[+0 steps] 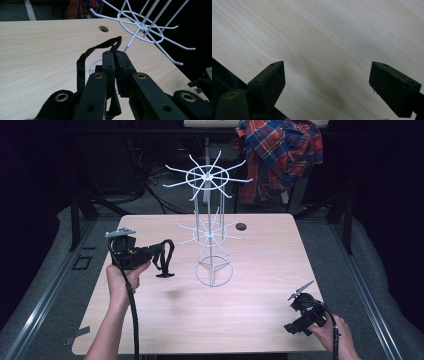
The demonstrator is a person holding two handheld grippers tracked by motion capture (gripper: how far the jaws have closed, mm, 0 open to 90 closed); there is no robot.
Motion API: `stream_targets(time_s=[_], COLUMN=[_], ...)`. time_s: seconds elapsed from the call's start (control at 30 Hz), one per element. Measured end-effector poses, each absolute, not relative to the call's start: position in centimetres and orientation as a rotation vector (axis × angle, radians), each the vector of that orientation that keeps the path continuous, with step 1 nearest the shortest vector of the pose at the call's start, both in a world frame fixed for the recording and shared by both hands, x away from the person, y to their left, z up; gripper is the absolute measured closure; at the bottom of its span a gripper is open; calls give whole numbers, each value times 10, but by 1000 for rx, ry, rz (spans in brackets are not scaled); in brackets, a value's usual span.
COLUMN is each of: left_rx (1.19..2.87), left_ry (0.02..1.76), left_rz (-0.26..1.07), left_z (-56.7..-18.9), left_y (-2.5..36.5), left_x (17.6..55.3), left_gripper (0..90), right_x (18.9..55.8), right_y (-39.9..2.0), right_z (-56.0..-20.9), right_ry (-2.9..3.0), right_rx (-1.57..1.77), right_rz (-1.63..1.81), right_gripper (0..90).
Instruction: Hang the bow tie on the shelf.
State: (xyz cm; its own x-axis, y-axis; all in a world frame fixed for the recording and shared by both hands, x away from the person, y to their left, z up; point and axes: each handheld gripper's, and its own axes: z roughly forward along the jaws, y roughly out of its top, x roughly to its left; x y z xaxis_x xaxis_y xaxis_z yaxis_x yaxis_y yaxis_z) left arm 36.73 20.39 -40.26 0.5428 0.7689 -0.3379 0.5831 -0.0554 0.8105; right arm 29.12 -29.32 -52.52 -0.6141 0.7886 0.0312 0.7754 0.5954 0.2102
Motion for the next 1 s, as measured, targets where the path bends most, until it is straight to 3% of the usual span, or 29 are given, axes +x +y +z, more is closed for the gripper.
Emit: stream_targets(time_s=[0.6,0.67,0.7,1.0], left_rx=[1774,1780,1779,1799], left_ry=[1050,1039,1033,1011], left_rz=[226,230,228,230], left_z=[-395,-392,-392,-392], left_y=[183,180,179,165], left_x=[370,370,371,374], left_gripper=[867,866,866,867], right_x=[289,283,287,281], right_y=[-300,-296,-299,-304], right_z=[-522,-533,-525,-523], right_ry=[2759,2624,2720,2700], right_rx=[1336,1465,1382,1403], right_rz=[274,483,341,351], right_gripper=[130,130,130,130])
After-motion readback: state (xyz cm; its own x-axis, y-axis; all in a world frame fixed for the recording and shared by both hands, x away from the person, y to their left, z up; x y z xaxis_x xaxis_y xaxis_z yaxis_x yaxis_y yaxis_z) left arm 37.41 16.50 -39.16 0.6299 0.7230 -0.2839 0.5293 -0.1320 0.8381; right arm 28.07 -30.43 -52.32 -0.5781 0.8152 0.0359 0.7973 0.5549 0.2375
